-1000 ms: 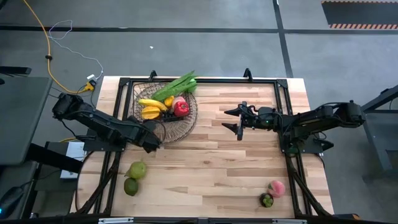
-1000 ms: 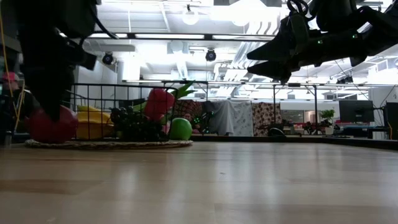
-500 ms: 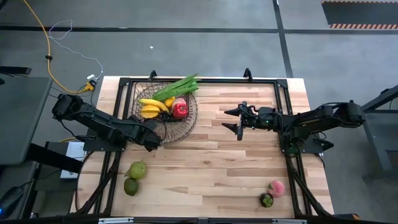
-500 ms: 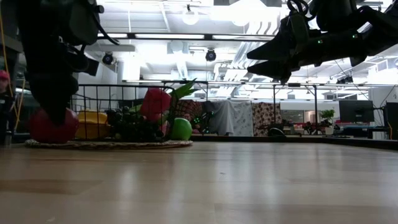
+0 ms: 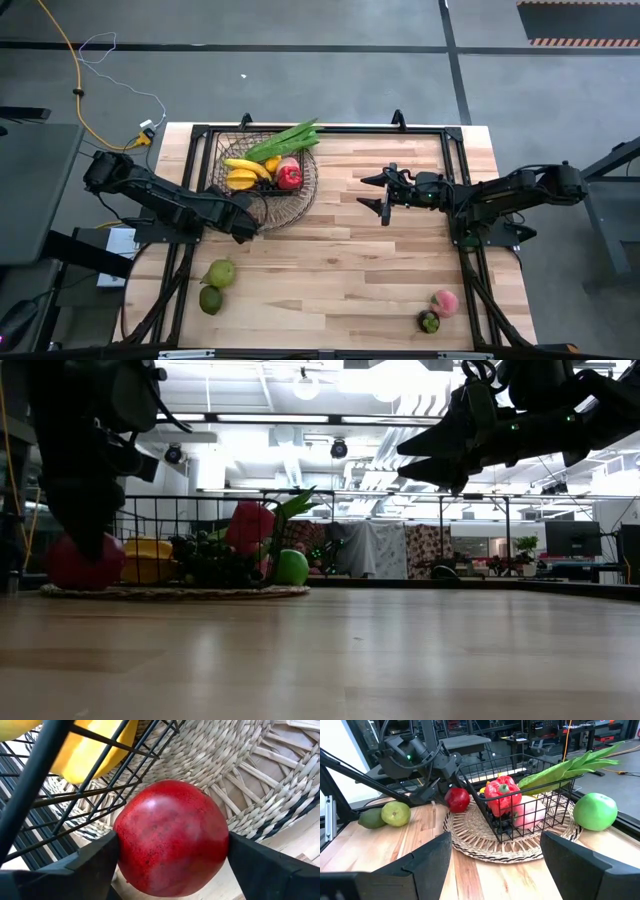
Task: Build produce basket
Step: Put the red pomegranate into the wire basket
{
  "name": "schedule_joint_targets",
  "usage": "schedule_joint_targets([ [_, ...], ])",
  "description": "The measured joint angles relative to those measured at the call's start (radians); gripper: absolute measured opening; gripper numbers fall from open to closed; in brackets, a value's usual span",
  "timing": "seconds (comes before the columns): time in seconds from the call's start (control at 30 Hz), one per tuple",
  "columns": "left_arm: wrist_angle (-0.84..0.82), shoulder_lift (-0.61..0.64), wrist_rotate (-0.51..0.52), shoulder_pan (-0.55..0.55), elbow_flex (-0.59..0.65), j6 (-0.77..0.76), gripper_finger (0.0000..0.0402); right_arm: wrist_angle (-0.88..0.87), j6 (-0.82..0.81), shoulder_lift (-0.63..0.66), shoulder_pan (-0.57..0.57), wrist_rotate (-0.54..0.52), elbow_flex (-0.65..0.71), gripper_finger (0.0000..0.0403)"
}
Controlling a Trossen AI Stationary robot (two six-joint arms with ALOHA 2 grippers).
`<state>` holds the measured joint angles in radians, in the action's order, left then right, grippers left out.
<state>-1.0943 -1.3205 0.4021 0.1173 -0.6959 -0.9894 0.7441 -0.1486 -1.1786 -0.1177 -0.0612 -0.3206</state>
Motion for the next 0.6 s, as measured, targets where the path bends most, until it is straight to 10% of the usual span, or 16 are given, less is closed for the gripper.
schedule_joint_targets([
  [0.6,-0.070,0.025,-0.197,0.041,-0.187,0.075,0.0310,0.000,-0.001,0.000,0.000,0.000,0.000,0.0296],
])
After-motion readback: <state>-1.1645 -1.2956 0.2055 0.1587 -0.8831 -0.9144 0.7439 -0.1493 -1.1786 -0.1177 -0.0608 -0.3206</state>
